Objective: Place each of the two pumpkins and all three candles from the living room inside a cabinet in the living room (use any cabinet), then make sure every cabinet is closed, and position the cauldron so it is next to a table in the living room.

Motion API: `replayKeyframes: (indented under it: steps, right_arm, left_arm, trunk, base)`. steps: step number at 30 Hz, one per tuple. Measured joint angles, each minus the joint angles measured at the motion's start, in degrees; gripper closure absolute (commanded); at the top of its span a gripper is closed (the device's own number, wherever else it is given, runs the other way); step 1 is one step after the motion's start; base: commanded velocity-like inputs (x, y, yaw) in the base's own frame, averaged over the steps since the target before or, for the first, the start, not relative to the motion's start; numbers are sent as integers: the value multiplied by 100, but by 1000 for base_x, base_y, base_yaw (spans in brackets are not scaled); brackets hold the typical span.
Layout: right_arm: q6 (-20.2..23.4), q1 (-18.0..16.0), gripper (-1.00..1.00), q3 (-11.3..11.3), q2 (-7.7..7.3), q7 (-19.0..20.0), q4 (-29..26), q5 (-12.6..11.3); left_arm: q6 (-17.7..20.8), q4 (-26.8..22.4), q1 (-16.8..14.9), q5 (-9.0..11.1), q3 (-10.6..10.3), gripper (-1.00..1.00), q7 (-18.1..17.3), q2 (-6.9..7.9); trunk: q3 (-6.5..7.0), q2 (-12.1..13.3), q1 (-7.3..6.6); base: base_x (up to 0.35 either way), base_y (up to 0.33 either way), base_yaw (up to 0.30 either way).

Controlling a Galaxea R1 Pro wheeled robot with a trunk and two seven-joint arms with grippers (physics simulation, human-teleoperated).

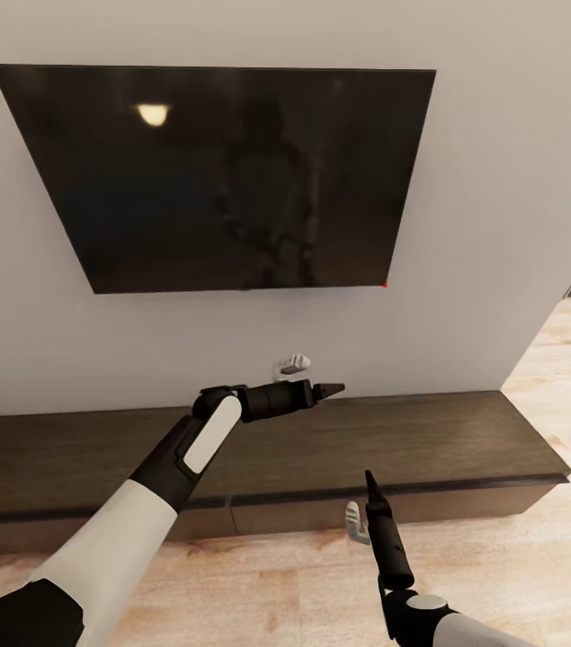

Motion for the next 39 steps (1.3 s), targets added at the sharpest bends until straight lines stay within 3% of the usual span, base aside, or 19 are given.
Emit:
replayKeyframes:
  steps: [39]
  right_arm:
    - [-18,1,-100,0,-7,6,-16,2]
  left_arm:
    - [0,-2,0,0,-4,-100,1,0]
  trunk:
    - [-700,-1564,857]
  base:
    - [0,0,0]
